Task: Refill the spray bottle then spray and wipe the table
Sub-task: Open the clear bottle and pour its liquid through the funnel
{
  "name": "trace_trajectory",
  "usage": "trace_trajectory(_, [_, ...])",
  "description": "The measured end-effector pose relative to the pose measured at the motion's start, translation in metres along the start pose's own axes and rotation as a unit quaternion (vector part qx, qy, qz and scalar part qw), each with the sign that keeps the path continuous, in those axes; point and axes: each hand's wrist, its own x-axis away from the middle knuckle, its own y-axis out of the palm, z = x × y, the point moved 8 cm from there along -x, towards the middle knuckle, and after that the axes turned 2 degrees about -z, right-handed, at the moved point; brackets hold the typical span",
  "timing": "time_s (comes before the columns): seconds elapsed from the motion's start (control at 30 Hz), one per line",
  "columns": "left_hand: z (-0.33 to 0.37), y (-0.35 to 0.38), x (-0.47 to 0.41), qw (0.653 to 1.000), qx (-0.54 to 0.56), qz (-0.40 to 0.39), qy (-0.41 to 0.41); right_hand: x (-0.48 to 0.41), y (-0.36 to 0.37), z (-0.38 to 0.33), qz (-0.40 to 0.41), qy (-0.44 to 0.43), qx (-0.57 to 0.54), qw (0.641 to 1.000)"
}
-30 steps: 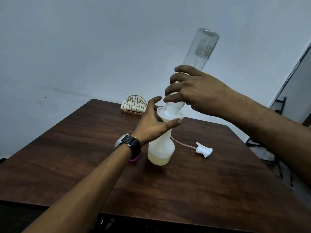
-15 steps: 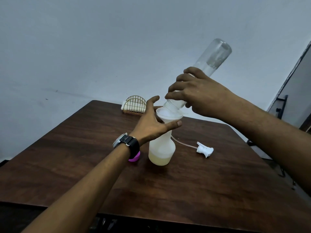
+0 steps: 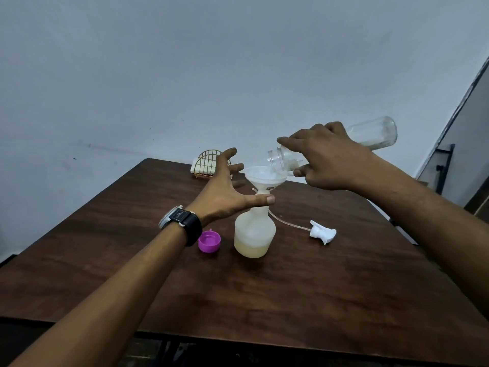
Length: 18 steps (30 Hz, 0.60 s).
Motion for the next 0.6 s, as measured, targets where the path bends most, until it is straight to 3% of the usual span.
trace_trajectory(0.23, [-0.033,-0.014,0.011,0.986,-0.133,-0.06,-0.075,0.006,-0.01,-0.004,0.084,-0.023,-0.003,0.996])
trace_trajectory(0.43, [-0.071,-0.014,0.019,0.915,-0.345,-0.139,-0.154,0.009,-0.016,-0.01,0.104,-0.049,0.016,0.993])
trace_trajectory(0.6, [-0.083,-0.012,0.022,0.885,-0.406,-0.166,-0.156,0.007,-0.005,-0.004,0.048,-0.006,-0.027,0.998])
